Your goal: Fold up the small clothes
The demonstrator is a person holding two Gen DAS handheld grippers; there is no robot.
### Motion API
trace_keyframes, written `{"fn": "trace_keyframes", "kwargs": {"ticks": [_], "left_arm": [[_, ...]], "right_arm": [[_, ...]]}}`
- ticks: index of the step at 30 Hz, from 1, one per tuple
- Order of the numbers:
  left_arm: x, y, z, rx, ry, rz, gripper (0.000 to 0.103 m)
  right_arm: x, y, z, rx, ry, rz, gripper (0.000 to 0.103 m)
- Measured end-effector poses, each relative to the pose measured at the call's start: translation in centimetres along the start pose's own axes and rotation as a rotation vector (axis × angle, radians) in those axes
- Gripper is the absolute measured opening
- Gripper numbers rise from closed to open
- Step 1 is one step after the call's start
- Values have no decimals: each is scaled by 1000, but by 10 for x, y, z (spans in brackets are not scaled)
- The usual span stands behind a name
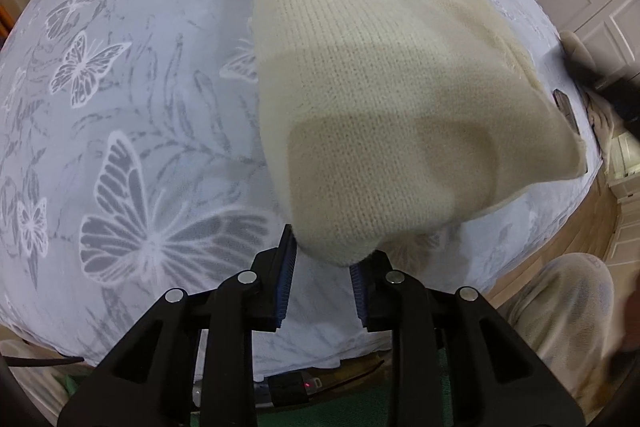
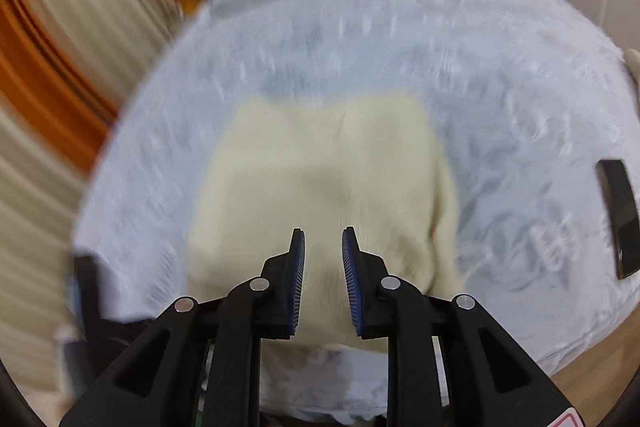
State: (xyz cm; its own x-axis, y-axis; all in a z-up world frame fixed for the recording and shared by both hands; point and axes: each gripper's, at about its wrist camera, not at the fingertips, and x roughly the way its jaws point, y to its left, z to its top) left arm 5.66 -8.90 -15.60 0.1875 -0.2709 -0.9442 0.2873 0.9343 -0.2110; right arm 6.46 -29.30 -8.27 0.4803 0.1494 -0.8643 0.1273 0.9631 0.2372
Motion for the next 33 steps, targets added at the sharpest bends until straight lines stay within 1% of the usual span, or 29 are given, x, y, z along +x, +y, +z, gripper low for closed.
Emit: {"fn": "trace_keyframes", "kwargs": {"ticks": [1, 2, 4, 5, 6, 8, 9, 10, 11, 13, 14, 15, 16, 17, 18, 19, 20, 22, 23, 24, 25, 26, 27, 28, 29, 30, 31, 32, 33], "left_arm": [[-2, 0, -1, 0, 0, -4, 27], [-5, 3, -2, 2, 3, -16, 29], [-14, 10, -7, 0, 2, -33, 30], [-19, 13, -9, -2, -7, -38, 31], [-27, 19, -12, -5, -24, -45, 33], [-40, 29, -18, -12, -58, -43, 37], [-44, 32, -20, -12, -69, -33, 37], [-47, 37, -21, -13, -77, -14, 38], [-49, 43, -22, -21, -77, 0, 38], [-51, 49, -21, -48, -75, 8, 38], [-54, 53, -20, -63, -81, 8, 38], [-56, 52, -19, -71, -87, 12, 38], [-59, 55, -18, -77, -92, 15, 38], [-61, 55, -17, -77, -97, 14, 39], [-65, 56, -16, -77, -108, 12, 40], [-68, 57, -16, -77, -117, 14, 44], [-71, 56, -15, -77, -126, 12, 47], [-71, 52, -11, -74, -137, 8, 47], [-71, 50, -8, -70, -138, 3, 47], [-70, 45, -5, -63, -136, -2, 47], [-69, 42, 0, -56, -133, -1, 47], [-68, 38, 3, -50, -131, -2, 48], [-67, 31, 6, -40, -132, -7, 48], [-68, 26, 8, -30, -136, -10, 49], [-69, 19, 12, -13, -147, -7, 56], [-69, 15, 13, -5, -152, 0, 59], [-68, 9, 16, 5, -159, 4, 61], [-67, 5, 17, 12, -160, 2, 61], [-65, 2, 18, 16, -156, 2, 61]], "right_arm": [[32, -6, -8, -3, 76, -44, 10], [47, -12, -13, 8, 102, -36, 9], [38, -15, -8, 60, 96, -17, 9], [23, -10, 1, 85, 85, 2, 9], [8, -2, 8, 87, 48, 40, 9], [-14, 21, 22, 45, -2, 128, 9], [-17, 33, 26, 21, -8, 148, 10], [-13, 49, 30, -10, 1, 180, 10], [-3, 58, 30, -31, 21, 189, 10], [38, 74, 21, -81, 118, 155, 10], [68, 82, 8, -130, 180, 105, 10], [76, 87, 1, -157, 179, 89, 9], [72, 90, -1, -165, 159, 82, 9], [61, 91, 5, -152, 164, 79, 9], [42, 88, 13, -115, 129, 97, 9], [29, 80, 18, -93, 79, 110, 9], [10, 68, 25, -71, 12, 84, 9], [-5, 40, 32, -30, -44, -4, 9], [-1, 18, 33, 1, -32, -62, 9], [12, -2, 31, 17, 9, -135, 9], [31, -20, 26, 19, 73, -222, 6], [51, -45, 16, 35, 143, -234, 5], [48, -53, 15, 80, 127, -195, 5], [37, -62, 14, 151, 105, -137, 6], [22, -70, 15, 234, 73, -56, 13], [12, -74, 16, 275, 36, -2, 24], [5, -74, 18, 285, 8, 43, 32], [6, -71, 25, 273, 10, 48, 49], [12, -68, 31, 258, 16, 36, 59]]}}
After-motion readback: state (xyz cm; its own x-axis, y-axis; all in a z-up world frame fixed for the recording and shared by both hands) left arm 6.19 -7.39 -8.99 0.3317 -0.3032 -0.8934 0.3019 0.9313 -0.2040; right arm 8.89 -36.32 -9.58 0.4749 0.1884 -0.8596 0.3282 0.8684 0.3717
